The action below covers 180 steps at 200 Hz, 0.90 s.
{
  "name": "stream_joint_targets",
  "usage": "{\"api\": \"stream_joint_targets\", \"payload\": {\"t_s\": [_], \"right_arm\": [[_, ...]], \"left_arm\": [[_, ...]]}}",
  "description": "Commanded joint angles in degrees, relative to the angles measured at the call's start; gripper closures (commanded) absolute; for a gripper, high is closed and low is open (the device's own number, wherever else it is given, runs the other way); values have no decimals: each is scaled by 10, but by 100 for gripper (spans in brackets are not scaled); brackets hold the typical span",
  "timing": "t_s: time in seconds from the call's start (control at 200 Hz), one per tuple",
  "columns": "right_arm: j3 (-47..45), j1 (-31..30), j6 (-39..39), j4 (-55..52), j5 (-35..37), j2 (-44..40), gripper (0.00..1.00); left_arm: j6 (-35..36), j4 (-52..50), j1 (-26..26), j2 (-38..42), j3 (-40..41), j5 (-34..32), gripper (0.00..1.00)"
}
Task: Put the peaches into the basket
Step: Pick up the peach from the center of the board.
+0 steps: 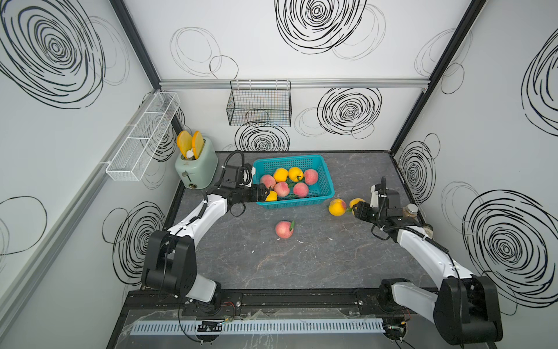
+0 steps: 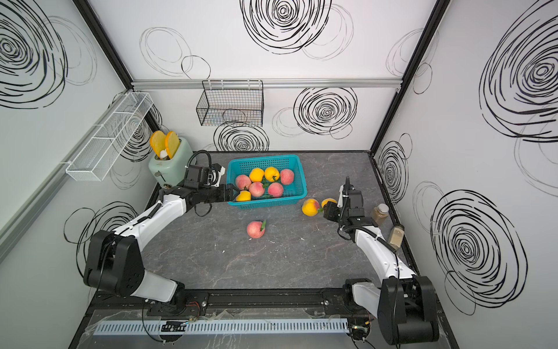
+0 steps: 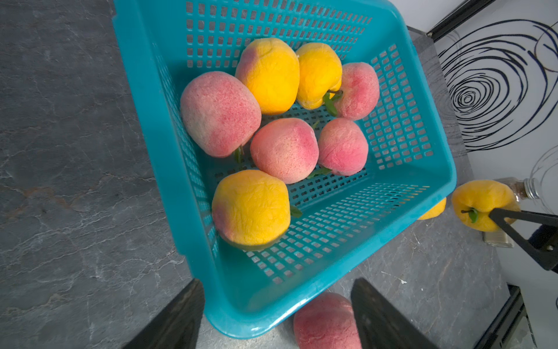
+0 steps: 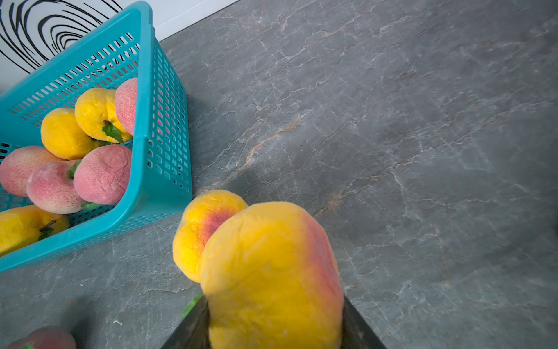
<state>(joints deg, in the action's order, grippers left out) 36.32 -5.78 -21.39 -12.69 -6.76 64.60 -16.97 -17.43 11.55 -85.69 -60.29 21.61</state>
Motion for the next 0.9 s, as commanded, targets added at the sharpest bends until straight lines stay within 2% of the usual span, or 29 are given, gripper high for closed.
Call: {"api": "stream_joint_targets", "payload": {"t_s": [0.0, 0.205, 0.42, 0.56, 0.715, 0.895], "right_arm": [[18, -1, 3, -26, 3, -13, 41], [49, -6, 17, -25, -42, -18, 41], [119, -38, 37, -35, -53, 3, 41], [185, -81, 56, -46, -55, 65, 41], [266, -142, 69, -51, -27, 149, 40], [338, -166, 70, -53, -29, 241, 40]], "left_arm": [[-2, 24, -6, 17, 6, 5, 20], [-2, 25, -7, 14, 6, 6, 20], [-2, 25, -8, 14, 6, 5, 20], [-3, 27, -8, 17, 7, 9, 20], [-7, 33, -8, 13, 10, 18, 20], [-4, 30, -9, 17, 9, 10, 20]]}}
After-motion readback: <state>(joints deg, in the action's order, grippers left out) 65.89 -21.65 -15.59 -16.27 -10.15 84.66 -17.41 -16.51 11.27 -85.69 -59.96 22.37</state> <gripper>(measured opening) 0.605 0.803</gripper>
